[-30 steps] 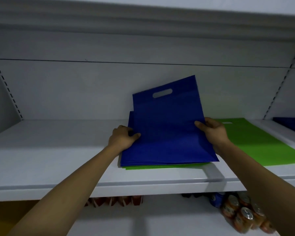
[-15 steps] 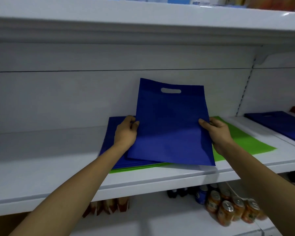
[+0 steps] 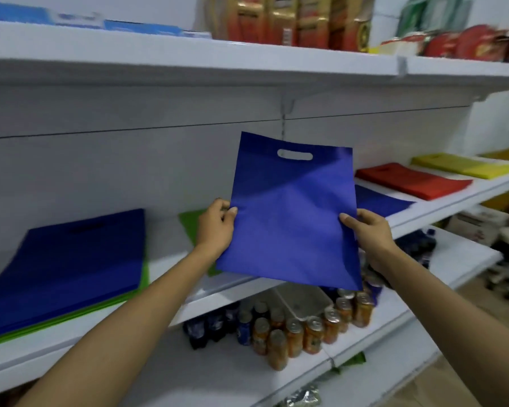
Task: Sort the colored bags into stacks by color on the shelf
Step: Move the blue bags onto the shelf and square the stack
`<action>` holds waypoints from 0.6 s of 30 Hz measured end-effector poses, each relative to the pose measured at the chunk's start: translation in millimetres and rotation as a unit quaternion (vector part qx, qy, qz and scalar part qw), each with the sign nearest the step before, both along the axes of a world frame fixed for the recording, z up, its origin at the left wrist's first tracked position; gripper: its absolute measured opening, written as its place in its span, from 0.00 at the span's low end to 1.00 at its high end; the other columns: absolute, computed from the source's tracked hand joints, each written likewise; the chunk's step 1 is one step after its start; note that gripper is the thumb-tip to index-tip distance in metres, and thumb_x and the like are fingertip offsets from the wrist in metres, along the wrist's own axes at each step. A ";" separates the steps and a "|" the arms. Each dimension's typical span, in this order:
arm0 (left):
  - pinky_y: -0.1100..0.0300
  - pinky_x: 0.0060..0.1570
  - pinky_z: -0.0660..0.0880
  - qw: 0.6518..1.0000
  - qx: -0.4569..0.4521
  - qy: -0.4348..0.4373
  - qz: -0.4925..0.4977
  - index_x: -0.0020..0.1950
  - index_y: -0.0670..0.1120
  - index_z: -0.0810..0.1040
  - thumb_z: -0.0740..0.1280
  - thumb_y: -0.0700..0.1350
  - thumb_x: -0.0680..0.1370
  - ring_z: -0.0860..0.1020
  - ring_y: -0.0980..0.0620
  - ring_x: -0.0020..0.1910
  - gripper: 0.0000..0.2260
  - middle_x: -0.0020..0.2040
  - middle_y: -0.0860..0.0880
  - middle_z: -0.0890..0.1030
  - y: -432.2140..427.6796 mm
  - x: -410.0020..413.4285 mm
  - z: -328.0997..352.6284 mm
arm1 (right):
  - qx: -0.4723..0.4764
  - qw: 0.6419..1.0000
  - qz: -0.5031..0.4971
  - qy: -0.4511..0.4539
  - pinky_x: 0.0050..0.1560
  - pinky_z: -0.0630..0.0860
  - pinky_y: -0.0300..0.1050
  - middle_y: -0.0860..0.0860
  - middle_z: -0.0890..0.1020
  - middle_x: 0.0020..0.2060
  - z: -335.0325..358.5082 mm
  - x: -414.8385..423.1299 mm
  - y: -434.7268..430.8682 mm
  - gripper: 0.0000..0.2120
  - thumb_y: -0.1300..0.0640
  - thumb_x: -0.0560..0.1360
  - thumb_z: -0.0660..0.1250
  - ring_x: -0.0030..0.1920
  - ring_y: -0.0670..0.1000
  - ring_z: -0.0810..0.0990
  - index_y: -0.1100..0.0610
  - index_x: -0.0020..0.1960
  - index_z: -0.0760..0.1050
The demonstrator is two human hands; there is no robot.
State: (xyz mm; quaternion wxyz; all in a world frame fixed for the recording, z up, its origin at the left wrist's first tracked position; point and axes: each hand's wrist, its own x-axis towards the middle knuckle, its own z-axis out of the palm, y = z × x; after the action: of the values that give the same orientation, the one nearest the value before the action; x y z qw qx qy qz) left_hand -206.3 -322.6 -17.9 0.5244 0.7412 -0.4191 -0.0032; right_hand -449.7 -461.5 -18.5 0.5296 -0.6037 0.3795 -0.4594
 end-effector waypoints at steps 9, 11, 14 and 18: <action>0.57 0.38 0.68 0.997 -0.029 0.043 -0.060 0.46 0.44 0.72 0.61 0.45 0.81 0.75 0.48 0.40 0.06 0.39 0.49 0.78 -111.2 -139.1 -12.8 | 0.035 0.997 -0.055 0.048 0.28 0.73 0.43 0.53 0.80 0.45 -11.6 -155.2 -66.4 0.10 0.51 0.78 0.66 0.36 0.51 0.76 0.58 0.47 0.75; 0.57 0.39 0.68 0.996 -0.016 0.044 -0.073 0.47 0.45 0.72 0.61 0.46 0.82 0.76 0.48 0.42 0.06 0.42 0.49 0.79 -129.5 -162.1 -13.9 | 0.040 0.995 -0.066 0.065 0.39 0.78 0.53 0.54 0.80 0.49 -15.5 -179.9 -79.1 0.10 0.50 0.78 0.66 0.42 0.55 0.78 0.57 0.49 0.77; 0.57 0.40 0.70 0.995 -0.003 0.033 -0.092 0.48 0.44 0.72 0.60 0.47 0.82 0.76 0.49 0.42 0.07 0.42 0.50 0.78 -152.4 -186.9 -13.6 | 0.049 0.992 -0.095 0.064 0.53 0.78 0.59 0.53 0.81 0.52 -19.2 -205.9 -96.4 0.10 0.53 0.79 0.65 0.51 0.58 0.80 0.59 0.53 0.77; 0.51 0.43 0.75 0.993 0.010 0.030 -0.114 0.49 0.45 0.73 0.60 0.48 0.82 0.78 0.48 0.43 0.08 0.43 0.48 0.80 -180.1 -199.3 -14.6 | 0.053 0.990 -0.122 0.054 0.56 0.78 0.60 0.52 0.82 0.50 -23.9 -220.5 -123.3 0.07 0.54 0.79 0.65 0.52 0.57 0.80 0.57 0.50 0.77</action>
State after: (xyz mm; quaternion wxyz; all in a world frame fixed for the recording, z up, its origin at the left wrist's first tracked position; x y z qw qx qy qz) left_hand -405.6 -502.6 -32.5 0.5256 0.6931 -0.4851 -0.0896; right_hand -670.2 -584.8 -42.4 0.4796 -0.5479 0.5022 -0.4665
